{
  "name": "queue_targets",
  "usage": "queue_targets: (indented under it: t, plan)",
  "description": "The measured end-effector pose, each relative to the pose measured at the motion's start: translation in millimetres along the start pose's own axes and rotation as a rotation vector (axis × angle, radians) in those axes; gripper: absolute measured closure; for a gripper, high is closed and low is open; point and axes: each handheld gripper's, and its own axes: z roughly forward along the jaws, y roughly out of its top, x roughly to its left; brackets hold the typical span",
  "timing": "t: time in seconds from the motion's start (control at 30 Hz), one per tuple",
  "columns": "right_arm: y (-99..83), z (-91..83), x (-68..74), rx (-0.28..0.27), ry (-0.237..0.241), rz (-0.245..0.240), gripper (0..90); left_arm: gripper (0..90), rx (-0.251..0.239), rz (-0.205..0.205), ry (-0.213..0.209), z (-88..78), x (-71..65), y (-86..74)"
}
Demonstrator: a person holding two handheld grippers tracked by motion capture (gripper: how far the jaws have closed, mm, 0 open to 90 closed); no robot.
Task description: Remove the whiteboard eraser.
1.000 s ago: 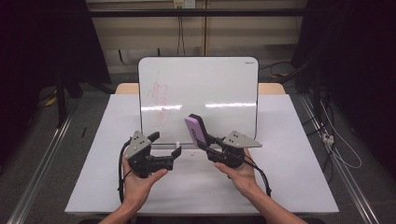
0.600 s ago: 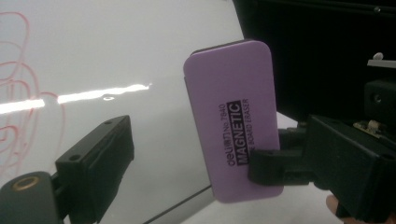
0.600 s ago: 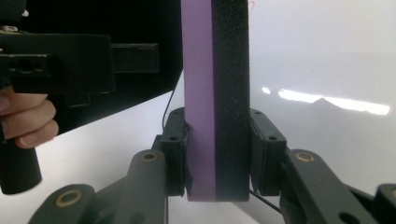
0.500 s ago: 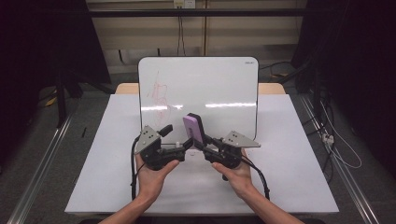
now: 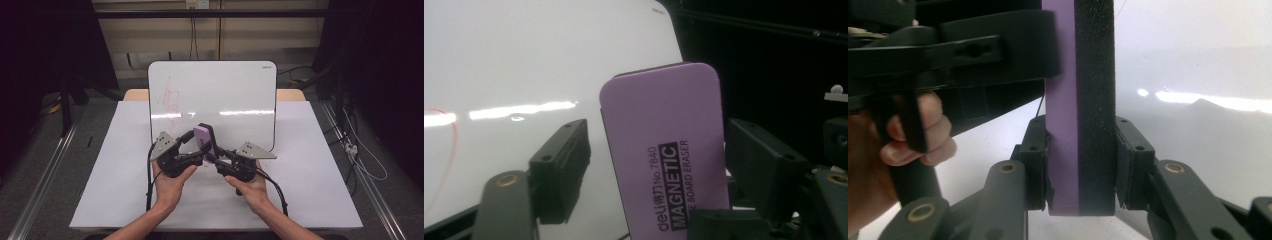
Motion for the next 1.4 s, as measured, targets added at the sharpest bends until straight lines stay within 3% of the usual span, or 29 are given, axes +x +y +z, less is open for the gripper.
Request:
queue_targets:
  t: [0.07, 0.1, 0.17, 0.23, 0.33, 0.5, 0.67, 0.7, 0.9, 1.2, 1.4]
  plan:
    - [-0.4, 0.2, -0.6, 0.003, -0.003, 0.003, 64.3, 33.2, 0.024, -0.018, -0.021, -0.2, 3.0, -1.3]
    - [-0.8, 0.5, -0.9, 0.004, -0.003, 0.006, 64.3, 35.3, 0.007, -0.045, -0.018, 1.2, 1.6, -2.6]
    - [-1.2, 0.9, -1.0, 0.008, -0.005, 0.005, 64.2, 37.1, 0.012, -0.01, -0.013, 1.3, 0.2, -4.2]
    - [-1.8, 1.0, -0.6, 0.008, -0.007, 0.005, 64.3, 37.5, 0.002, -0.03, -0.014, 1.6, -0.2, -5.1]
    - [-1.8, 1.0, -0.3, 0.004, -0.009, 0.006, 64.2, 38.2, 0.015, -0.011, -0.019, 0.7, 0.6, -4.4]
    - [-2.3, 1.7, 0.0, 0.002, -0.012, 0.003, 63.8, 40.0, 0.007, -0.037, -0.017, 2.6, -2.5, -3.9]
    - [-2.3, 1.4, 1.7, 0.012, -0.022, -0.026, 62.0, 41.1, 0.03, -0.002, -0.018, 1.9, -3.9, -2.2]
    - [-1.9, 1.1, 1.6, 0.016, -0.02, -0.018, 55.8, 41.1, 0.033, -0.007, -0.013, 2.0, -3.8, -1.7]
    - [-1.6, -0.1, -0.2, 0.036, -0.028, -0.017, 39.7, 41.2, 0.041, -0.017, -0.008, 0.8, 0.8, 0.1]
    - [-3.9, -10.9, -8.3, 0.095, -0.083, -0.05, 20.2, 41.2, 0.042, 0.022, 0.007, -7.5, 4.7, 8.7]
    - [-3.8, -20.5, -16.7, 0.146, -0.123, -0.078, 11.9, 41.2, 0.051, 0.032, 0.02, -12.8, 10.4, 12.9]
